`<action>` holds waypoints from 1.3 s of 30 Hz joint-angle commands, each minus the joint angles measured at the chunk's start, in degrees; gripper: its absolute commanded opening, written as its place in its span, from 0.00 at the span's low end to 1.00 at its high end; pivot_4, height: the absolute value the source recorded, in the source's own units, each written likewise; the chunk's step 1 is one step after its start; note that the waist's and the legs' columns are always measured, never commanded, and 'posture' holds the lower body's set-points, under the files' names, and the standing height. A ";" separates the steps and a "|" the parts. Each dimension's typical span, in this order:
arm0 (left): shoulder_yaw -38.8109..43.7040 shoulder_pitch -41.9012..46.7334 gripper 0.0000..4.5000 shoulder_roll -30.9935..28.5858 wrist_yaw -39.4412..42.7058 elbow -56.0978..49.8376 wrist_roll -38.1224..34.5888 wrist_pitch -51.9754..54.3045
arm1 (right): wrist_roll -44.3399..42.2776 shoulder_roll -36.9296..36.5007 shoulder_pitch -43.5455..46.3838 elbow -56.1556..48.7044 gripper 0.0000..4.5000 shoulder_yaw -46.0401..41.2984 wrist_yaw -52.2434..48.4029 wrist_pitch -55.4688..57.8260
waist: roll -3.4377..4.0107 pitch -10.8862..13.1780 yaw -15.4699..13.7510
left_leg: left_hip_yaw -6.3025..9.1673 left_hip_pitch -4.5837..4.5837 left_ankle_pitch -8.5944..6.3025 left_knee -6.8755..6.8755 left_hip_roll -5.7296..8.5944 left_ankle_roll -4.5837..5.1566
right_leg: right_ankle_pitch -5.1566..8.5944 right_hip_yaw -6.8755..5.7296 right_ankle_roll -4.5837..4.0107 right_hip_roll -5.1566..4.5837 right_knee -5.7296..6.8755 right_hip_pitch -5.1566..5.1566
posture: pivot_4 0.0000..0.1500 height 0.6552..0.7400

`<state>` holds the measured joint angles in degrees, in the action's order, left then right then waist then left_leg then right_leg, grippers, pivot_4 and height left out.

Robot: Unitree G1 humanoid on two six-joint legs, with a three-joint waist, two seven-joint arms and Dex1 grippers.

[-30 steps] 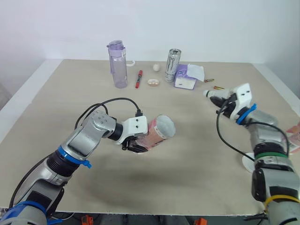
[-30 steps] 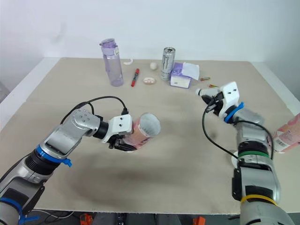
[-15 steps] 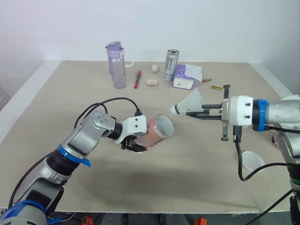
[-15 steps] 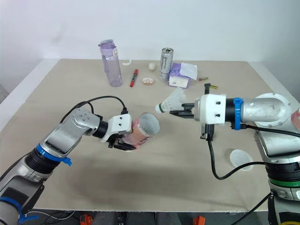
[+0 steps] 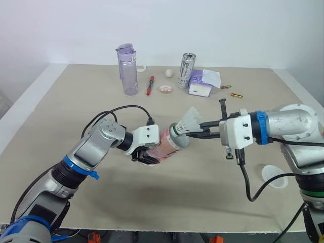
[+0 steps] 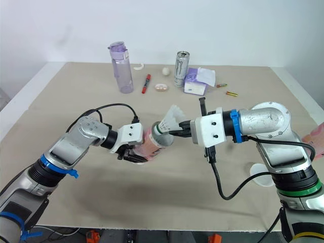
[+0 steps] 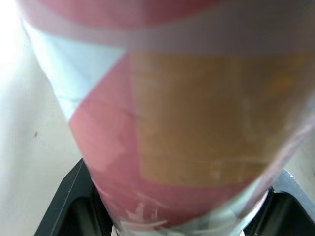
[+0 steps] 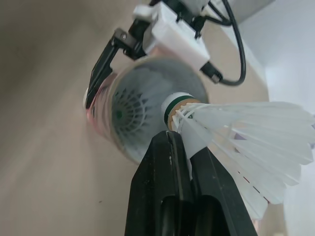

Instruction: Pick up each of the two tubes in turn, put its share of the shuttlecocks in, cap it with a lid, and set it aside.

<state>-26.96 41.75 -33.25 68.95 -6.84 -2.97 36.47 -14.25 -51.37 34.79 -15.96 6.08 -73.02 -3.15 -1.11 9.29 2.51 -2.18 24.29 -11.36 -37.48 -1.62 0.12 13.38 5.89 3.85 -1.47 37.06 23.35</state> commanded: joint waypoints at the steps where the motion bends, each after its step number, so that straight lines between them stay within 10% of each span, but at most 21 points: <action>1: -1.69 -1.33 0.61 -0.17 -1.25 1.32 1.35 1.07 | -2.11 -0.71 1.02 -3.20 0.15 -1.02 -1.17 0.58 | 0.00 0.00 0.00 | 0.00 0.00 0.00 0.00 0.00 0.00 | 0.00 0.00 0.00 0.00 0.00 0.00 | 1.00 1.00; 3: -1.74 -1.29 0.61 0.05 -1.37 1.45 1.35 0.95 | -3.94 -0.86 1.22 -4.39 0.16 -1.69 -1.55 2.50 | 0.00 0.00 -0.01 | 0.01 0.00 0.00 0.00 0.00 0.00 | 0.00 -0.01 0.00 0.00 0.00 -0.01 | 1.00 1.00; 13: -2.17 -1.53 0.61 1.01 -1.95 1.54 1.43 0.52 | -22.51 -5.90 1.67 -6.80 0.98 -11.29 1.51 25.83 | -0.03 0.00 -0.60 | 0.07 0.02 0.00 -0.01 -0.01 0.01 | 0.01 -0.01 0.01 -0.24 0.00 -0.02 | 1.00 1.00; 19: -2.52 -0.78 0.61 1.60 -1.69 2.11 1.51 -0.12 | -23.99 -7.38 8.66 -1.23 0.99 -9.29 0.87 34.08 | 0.00 0.00 -0.61 | 0.05 0.00 0.00 0.00 -0.01 0.01 | -0.01 -0.07 -0.01 -0.36 -0.01 0.04 | 1.00 1.00; 31: -2.40 0.63 0.61 2.42 -1.05 3.05 1.31 -0.14 | -8.43 -0.05 16.97 5.86 0.01 6.83 -7.09 24.32 | -0.01 0.00 -1.36 | -0.02 0.23 0.00 -0.03 0.12 0.03 | 0.07 -0.26 0.07 -0.50 -0.07 0.12 | 1.00 1.00; 39: -2.30 1.69 0.61 3.22 -0.84 3.53 1.16 0.61 | 2.76 3.11 20.75 12.09 0.01 16.10 -12.36 18.26 | 0.00 0.00 -1.38 | 0.02 0.30 0.00 -0.04 0.13 0.03 | 0.09 -0.38 0.07 -0.48 -0.06 0.14 | 1.00 1.00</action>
<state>-27.64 43.22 -30.47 69.05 -5.02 -2.90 36.46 -14.79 -48.30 53.54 -4.77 20.72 -83.65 17.08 -1.11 9.29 1.13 -2.15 24.60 -11.36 -37.53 -1.47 0.15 13.47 5.52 3.91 -1.96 37.00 23.49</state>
